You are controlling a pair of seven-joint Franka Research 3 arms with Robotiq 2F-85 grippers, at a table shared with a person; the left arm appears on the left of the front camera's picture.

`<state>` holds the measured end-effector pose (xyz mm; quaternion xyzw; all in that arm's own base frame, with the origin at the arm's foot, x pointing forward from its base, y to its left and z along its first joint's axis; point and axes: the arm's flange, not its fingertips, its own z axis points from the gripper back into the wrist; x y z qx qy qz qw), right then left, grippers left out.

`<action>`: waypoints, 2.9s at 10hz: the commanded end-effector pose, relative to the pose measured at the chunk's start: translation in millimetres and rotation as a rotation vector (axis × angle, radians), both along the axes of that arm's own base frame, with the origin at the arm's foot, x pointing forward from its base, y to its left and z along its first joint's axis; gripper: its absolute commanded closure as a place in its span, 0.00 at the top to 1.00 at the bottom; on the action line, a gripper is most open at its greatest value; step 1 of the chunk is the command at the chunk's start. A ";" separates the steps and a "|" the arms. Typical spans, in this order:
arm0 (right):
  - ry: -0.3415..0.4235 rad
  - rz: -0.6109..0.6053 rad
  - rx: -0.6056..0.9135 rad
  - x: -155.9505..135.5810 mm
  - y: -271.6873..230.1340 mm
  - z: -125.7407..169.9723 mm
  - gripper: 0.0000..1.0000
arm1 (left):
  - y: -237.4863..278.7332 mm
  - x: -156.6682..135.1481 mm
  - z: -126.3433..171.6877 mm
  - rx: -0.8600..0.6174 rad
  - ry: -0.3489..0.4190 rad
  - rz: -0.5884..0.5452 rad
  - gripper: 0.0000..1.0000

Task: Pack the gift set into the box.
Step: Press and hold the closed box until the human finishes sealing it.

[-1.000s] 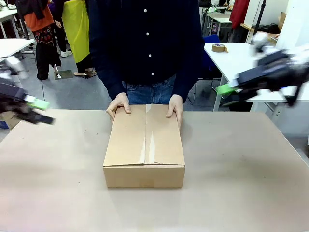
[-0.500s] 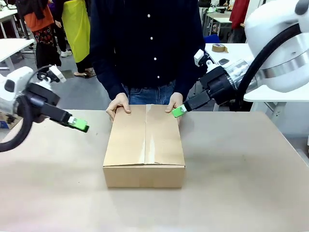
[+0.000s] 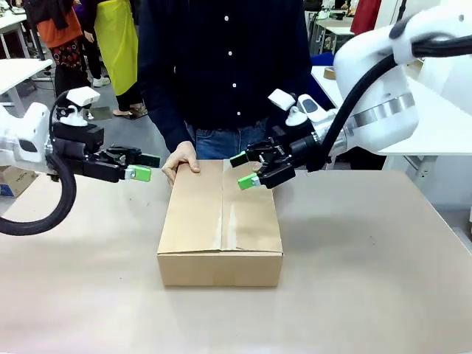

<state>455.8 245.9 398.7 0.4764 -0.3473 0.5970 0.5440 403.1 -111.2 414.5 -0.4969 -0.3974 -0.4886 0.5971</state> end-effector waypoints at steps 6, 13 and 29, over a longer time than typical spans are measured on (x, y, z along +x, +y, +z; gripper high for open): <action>-0.029 -0.027 0.103 27.2 -23.4 -44.7 1.00 | -34.0 17.2 -50.3 -0.108 -0.480 -0.072 1.00; -0.092 0.000 -0.008 41.0 -14.6 -102.8 1.00 | -58.4 56.6 -110.9 0.052 -0.294 -0.056 1.00; -0.077 -0.021 -0.005 44.6 -23.3 -103.8 1.00 | -66.7 59.7 -116.2 0.103 -0.304 -0.080 1.00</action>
